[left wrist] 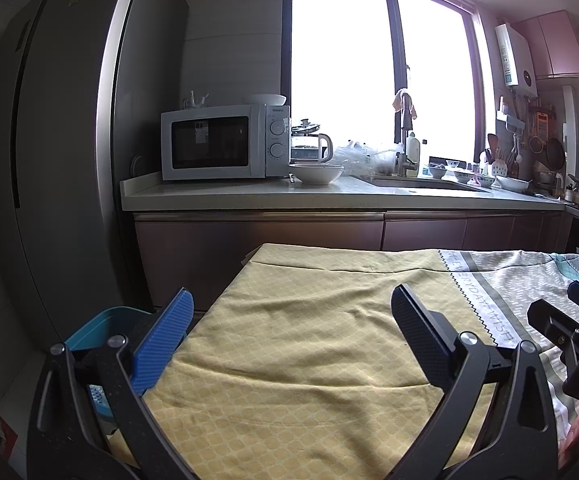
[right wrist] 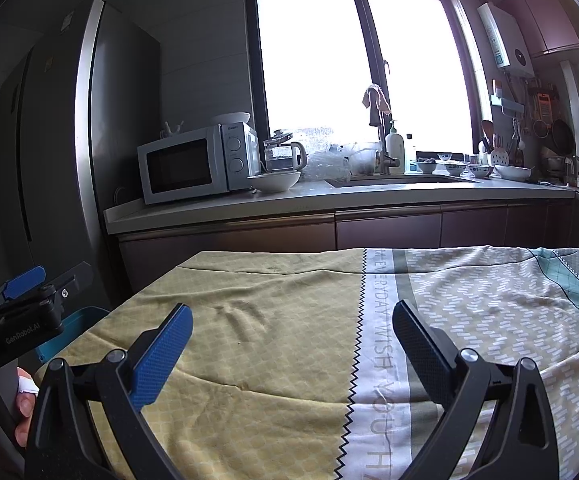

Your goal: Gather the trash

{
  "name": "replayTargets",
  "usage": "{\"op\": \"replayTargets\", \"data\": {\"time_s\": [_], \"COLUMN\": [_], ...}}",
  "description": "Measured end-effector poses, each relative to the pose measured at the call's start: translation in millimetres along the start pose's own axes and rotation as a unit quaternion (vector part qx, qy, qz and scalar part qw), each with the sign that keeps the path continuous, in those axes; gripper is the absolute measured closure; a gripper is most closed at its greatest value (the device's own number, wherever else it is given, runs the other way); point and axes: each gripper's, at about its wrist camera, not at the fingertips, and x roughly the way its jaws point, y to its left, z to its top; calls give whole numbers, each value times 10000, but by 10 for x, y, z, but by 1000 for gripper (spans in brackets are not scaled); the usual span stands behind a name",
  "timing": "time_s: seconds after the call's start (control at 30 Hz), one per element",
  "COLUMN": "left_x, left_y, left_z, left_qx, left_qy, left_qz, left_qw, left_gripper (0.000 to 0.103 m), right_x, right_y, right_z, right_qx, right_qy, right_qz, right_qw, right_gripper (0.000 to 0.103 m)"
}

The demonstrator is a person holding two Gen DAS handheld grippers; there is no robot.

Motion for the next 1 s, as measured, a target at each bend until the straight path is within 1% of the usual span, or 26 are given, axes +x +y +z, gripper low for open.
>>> {"op": "replayTargets", "data": {"time_s": [1.0], "left_x": [34], "left_y": [-40], "left_z": [-4], "left_qx": [45], "left_qy": [40], "left_qz": [-28], "left_qw": [10000], "left_gripper": [5], "right_x": [27], "right_y": [-44], "right_z": [-2], "right_qx": [25], "right_qy": [24], "right_qz": [10], "right_qw": [10000], "right_gripper": [6]}}
